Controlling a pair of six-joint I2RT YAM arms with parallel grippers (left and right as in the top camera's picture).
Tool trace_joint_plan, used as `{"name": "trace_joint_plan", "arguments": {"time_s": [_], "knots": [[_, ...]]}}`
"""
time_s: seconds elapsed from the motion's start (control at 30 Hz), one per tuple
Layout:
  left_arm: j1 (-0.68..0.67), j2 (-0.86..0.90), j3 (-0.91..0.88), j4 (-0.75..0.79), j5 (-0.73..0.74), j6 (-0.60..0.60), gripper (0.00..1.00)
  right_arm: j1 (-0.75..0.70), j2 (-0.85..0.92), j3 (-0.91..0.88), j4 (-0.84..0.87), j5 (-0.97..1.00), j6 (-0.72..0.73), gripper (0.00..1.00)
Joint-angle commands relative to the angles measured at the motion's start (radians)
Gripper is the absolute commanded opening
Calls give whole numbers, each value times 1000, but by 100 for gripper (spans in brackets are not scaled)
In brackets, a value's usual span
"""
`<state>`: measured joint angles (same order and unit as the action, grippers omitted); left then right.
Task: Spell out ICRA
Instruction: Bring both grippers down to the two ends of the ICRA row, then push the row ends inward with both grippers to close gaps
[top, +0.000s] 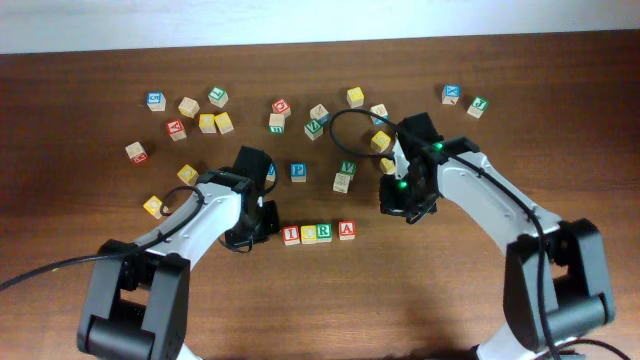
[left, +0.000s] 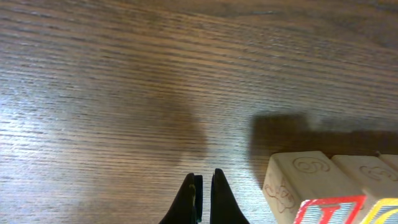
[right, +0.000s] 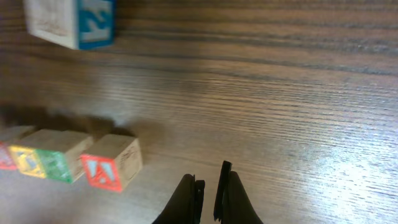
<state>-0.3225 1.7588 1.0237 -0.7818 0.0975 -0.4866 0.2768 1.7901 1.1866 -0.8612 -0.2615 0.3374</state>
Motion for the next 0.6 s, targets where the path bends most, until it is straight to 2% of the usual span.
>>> {"name": "trace_joint_plan", "arguments": {"time_s": [0.0, 0.1, 0.3, 0.57], "knots": [[2, -5, -8, 12, 18, 37, 0, 5, 19, -10, 1, 17, 21, 4], [2, -5, -8, 11, 11, 47, 0, 5, 19, -10, -6, 0, 26, 4], [2, -5, -8, 7, 11, 47, 0, 5, 19, -10, -35, 0, 204, 4], [2, -5, -8, 7, 12, 47, 0, 5, 19, -10, -57, 1, 207, 4]]}}
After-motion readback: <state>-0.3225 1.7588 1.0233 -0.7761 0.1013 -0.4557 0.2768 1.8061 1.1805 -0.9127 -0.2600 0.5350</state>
